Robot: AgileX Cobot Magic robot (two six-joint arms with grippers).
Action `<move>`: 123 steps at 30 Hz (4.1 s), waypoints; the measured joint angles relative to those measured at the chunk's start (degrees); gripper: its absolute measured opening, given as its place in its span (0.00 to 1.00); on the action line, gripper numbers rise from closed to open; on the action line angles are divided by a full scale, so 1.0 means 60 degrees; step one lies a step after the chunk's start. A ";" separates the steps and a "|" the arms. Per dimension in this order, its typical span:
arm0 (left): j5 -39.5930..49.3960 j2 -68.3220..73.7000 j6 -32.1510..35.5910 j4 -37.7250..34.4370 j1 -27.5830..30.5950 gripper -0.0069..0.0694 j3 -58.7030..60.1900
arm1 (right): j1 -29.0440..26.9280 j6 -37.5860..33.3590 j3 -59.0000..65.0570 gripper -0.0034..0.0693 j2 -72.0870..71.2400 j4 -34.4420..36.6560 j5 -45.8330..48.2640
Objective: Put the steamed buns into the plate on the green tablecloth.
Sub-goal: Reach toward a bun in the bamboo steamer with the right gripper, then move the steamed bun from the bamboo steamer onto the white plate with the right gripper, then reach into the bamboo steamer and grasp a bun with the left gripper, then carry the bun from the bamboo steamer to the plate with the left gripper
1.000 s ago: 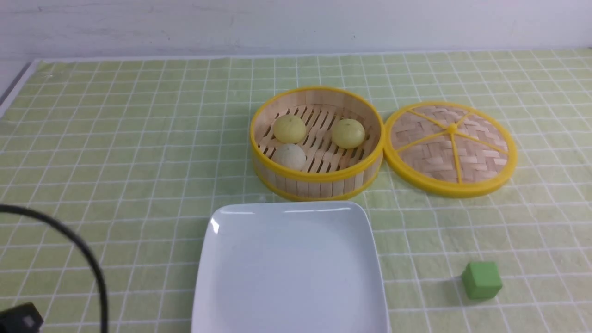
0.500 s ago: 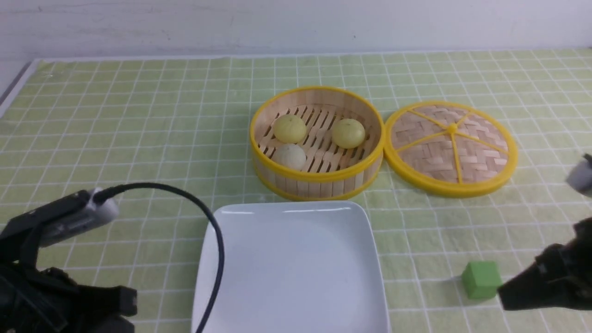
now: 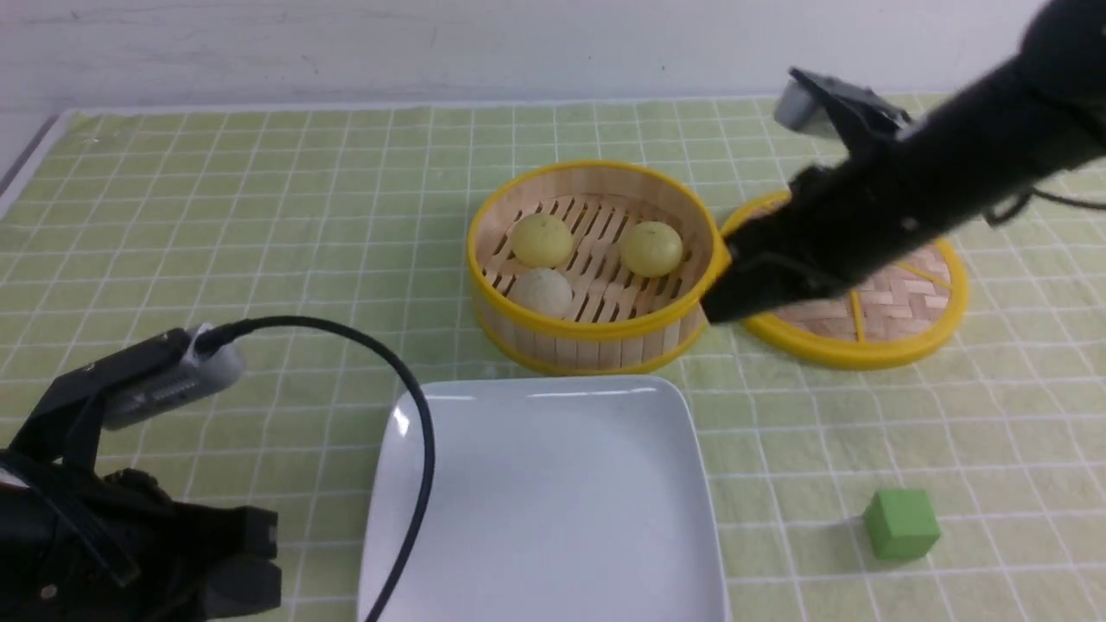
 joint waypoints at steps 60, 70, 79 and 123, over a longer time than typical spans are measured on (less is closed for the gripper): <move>-0.1149 0.0031 -0.0490 -0.0554 0.0000 0.39 0.0000 | 0.2211 0.3178 -0.3330 0.42 0.1510 -0.5350 0.3091; 0.0481 0.1362 -0.0659 -0.0339 -0.0289 0.09 -0.1969 | 0.2071 0.3418 0.1148 0.03 -0.3256 -0.5552 0.3313; 0.0899 0.4960 -0.1007 0.0567 -0.2495 0.11 -0.6124 | 0.2071 0.3427 0.4998 0.03 -0.5529 -0.5129 0.2301; 0.3477 0.7539 -0.2731 0.4118 -0.3715 0.13 -1.3000 | 0.2071 0.3446 0.5552 0.06 -0.5662 -0.4608 0.0841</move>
